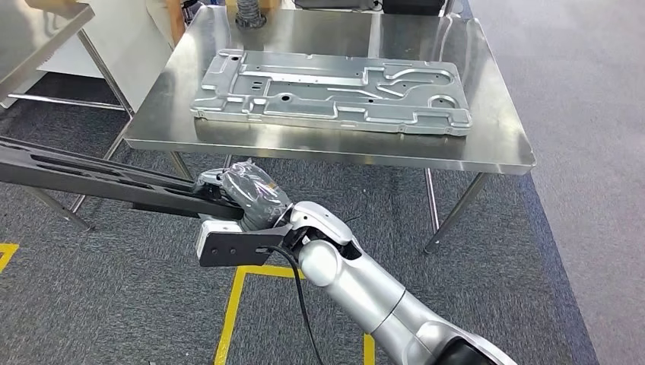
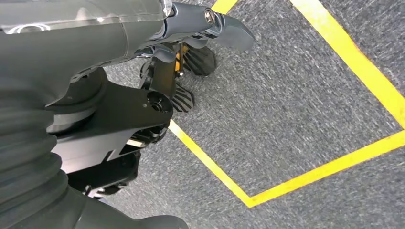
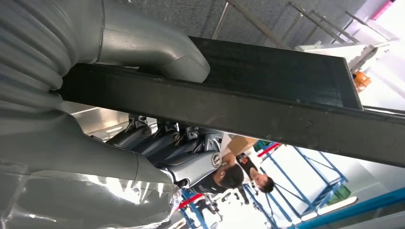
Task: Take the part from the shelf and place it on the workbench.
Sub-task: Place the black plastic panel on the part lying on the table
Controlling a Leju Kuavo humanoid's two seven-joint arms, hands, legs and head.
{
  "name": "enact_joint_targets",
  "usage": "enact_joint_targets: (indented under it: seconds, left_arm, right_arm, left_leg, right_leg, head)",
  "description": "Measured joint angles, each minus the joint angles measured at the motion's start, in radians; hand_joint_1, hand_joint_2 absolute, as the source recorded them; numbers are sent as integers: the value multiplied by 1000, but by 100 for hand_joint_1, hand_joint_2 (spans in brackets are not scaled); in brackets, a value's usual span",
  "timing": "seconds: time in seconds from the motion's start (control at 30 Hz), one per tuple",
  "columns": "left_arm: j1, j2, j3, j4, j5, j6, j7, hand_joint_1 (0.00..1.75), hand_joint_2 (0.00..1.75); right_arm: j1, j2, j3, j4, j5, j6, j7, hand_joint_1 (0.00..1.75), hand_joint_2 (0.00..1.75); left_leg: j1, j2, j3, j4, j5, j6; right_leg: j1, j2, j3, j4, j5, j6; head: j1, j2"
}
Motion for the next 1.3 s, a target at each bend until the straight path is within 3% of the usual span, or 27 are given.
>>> enact_joint_targets:
  seconds: [0.1,0.17,0.27,0.3,0.33,0.4,0.47,0.5,0.6,0.67,0.7,0.77,0.8,0.83,0.87,0.93,1.0,1.07,1.17,1.23,1.3]
  left_arm:
    - [-1,0,0,0,0,0,0,0,175]
    - [-2,0,-1,0,0,0,0,0,175]
    - [-1,0,-1,0,0,-1,0,0,175]
    - [0,0,-1,0,0,-1,0,0,175]
    - [1,0,-1,0,1,-1,0,0,175]
    - [2,0,-1,0,1,-1,0,0,175]
    - [1,0,-1,0,1,-1,1,0,175]
    - [1,0,-1,0,1,-1,1,0,175]
    - [2,0,-1,0,2,0,1,0,175]
    - [2,0,-1,0,2,0,1,0,175]
    - [1,-1,-1,0,2,0,1,0,175]
    - [0,0,-1,0,3,0,0,0,175]
    - [0,0,-1,0,4,0,0,0,175]
    - [1,0,-1,0,5,-1,0,0,175]
    - [2,0,-1,0,6,-1,0,0,175]
    - [3,-1,-2,0,7,-1,0,0,175]
    - [3,-3,-3,0,8,-1,0,0,175]
    - [4,-3,-5,0,9,-1,0,0,175]
    - [6,-2,-9,0,11,-2,-4,0,175]
    - [9,-2,-11,0,12,-3,-5,0,175]
    - [14,-2,-13,0,13,-2,-5,0,175]
  right_arm:
    - [2,-2,0,-1,2,-1,0,143,175]
    - [2,-2,0,-2,3,-3,0,143,175]
    - [6,-2,0,-2,7,-4,0,143,175]
    - [10,-2,0,-1,9,-4,0,143,175]
    - [13,-2,0,-1,11,-4,1,143,175]
    - [16,-2,0,-1,14,-5,1,143,175]
    - [16,-2,0,-1,16,-5,1,143,175]
    - [16,-2,0,-1,16,-5,1,143,175]
    - [16,-2,0,-1,17,-5,2,143,175]
    - [15,-2,0,-3,20,-6,2,143,175]
    - [14,-2,0,-3,24,-6,2,143,175]
    - [14,-3,0,-4,40,-10,6,143,175]
    - [16,-5,0,-4,49,-13,9,143,175]
    - [17,-7,0,-4,58,-16,13,143,175]
    - [17,-9,0,-4,65,-18,16,143,175]
    - [13,-10,0,-4,72,-21,19,143,175]
    - [7,-11,0,-4,80,-25,19,143,175]
    - [4,-12,0,-4,103,-34,24,143,175]
    - [0,-16,1,-2,169,-73,47,143,175]
    - [-4,-20,1,2,228,-116,68,143,175]
    - [-5,-28,1,9,273,-142,83,143,175]
  left_leg:
    - [1,2,6,-3,-7,-18]
    - [2,4,-10,45,-36,-26]
    - [3,5,-111,236,-110,-33]
    - [3,5,-139,278,-115,-35]
    - [3,5,-149,281,-99,-35]
    - [3,5,-112,177,-20,-31]
    - [0,5,-58,55,33,-23]
    - [-2,5,-45,25,40,-17]
    - [-4,3,-43,12,36,-1]
    - [-2,3,-37,5,36,10]
    - [0,4,-34,3,35,14]
    - [0,4,-31,2,32,20]
    - [0,4,-30,3,30,22]
    - [0,3,-28,3,28,22]
    - [-1,2,-25,3,26,22]
    - [-1,0,-16,3,20,19]
    - [-4,-1,-11,3,13,12]
    - [-4,0,-9,2,9,1]
    - [-2,3,-13,18,-9,-14]
    - [1,3,-54,118,-59,-20]
    - [3,4,-120,245,-107,-28]
  right_leg:
    - [0,3,10,-14,-5,-12]
    - [-5,2,27,-26,-7,-22]
    - [-4,0,41,-29,-17,-33]
    - [-2,1,44,-28,-21,-34]
    - [-1,2,48,-26,-25,-33]
    - [-1,5,59,-20,-38,-30]
    - [3,6,65,-13,-50,-23]
    - [4,6,64,-10,-53,-19]
    - [4,6,61,-9,-58,-6]
    - [2,4,47,24,-80,6]
    - [1,3,24,70,-103,12]
    - [-3,2,-54,213,-159,19]
    - [-5,1,-90,271,-173,21]
    - [-6,0,-111,298,-167,21]
    - [-7,0,-110,279,-140,19]
    - [-4,0,-57,144,-55,7]
    - [2,-1,-4,24,-9,-5]
    - [8,0,10,-6,-10,-11]
    - [0,0,25,-27,-6,-20]
    - [-5,-2,37,-39,-5,-26]
    - [-4,-3,42,-38,-10,-30]
  head:
    - [0,0]
    - [-3,0]
    - [-6,0]
    - [-6,0]
    - [-7,0]
    - [-7,0]
    - [-7,0]
    - [-6,0]
    - [-4,0]
    - [-2,0]
    - [0,0]
    - [3,0]
    - [2,0]
    - [3,0]
    - [3,0]
    - [3,0]
    - [3,0]
    - [3,0]
    - [2,0]
    - [-1,0]
    - [-4,0]
